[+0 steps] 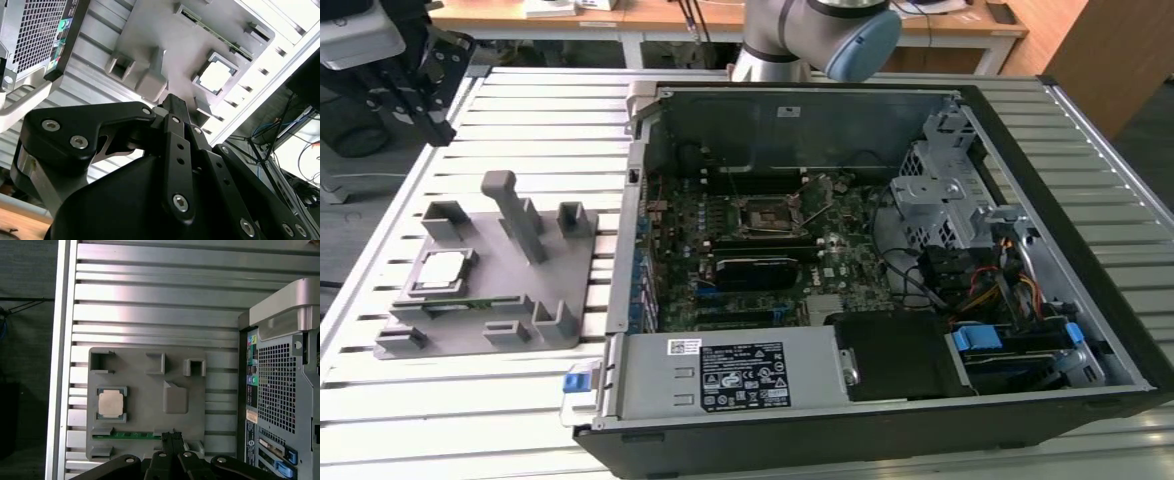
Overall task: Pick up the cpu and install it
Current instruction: 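Reach for the cpu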
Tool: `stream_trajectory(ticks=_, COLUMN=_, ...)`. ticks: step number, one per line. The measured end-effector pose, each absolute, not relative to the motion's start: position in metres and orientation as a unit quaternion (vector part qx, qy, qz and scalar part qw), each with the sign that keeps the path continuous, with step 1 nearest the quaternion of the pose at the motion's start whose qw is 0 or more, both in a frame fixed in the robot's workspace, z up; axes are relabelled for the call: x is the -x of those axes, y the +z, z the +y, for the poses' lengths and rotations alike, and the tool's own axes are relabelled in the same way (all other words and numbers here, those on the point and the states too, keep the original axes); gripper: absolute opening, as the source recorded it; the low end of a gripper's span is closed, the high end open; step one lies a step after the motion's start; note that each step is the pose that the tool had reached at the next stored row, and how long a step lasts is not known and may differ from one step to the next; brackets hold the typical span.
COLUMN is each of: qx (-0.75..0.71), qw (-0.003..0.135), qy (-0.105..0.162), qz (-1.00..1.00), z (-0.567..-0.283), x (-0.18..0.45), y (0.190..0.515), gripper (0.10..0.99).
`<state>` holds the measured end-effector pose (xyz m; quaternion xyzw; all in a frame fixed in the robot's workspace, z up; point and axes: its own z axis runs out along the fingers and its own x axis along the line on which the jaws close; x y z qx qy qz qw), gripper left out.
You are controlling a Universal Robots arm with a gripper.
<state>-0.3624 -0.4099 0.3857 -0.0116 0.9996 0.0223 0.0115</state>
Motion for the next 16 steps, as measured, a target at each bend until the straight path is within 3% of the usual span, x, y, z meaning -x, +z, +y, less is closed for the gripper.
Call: stream_trajectory(ticks=16, qx=0.012, qw=0.010, qy=0.022, qz=1.000, z=-0.414, x=0.381, y=0.382, gripper=0.106)
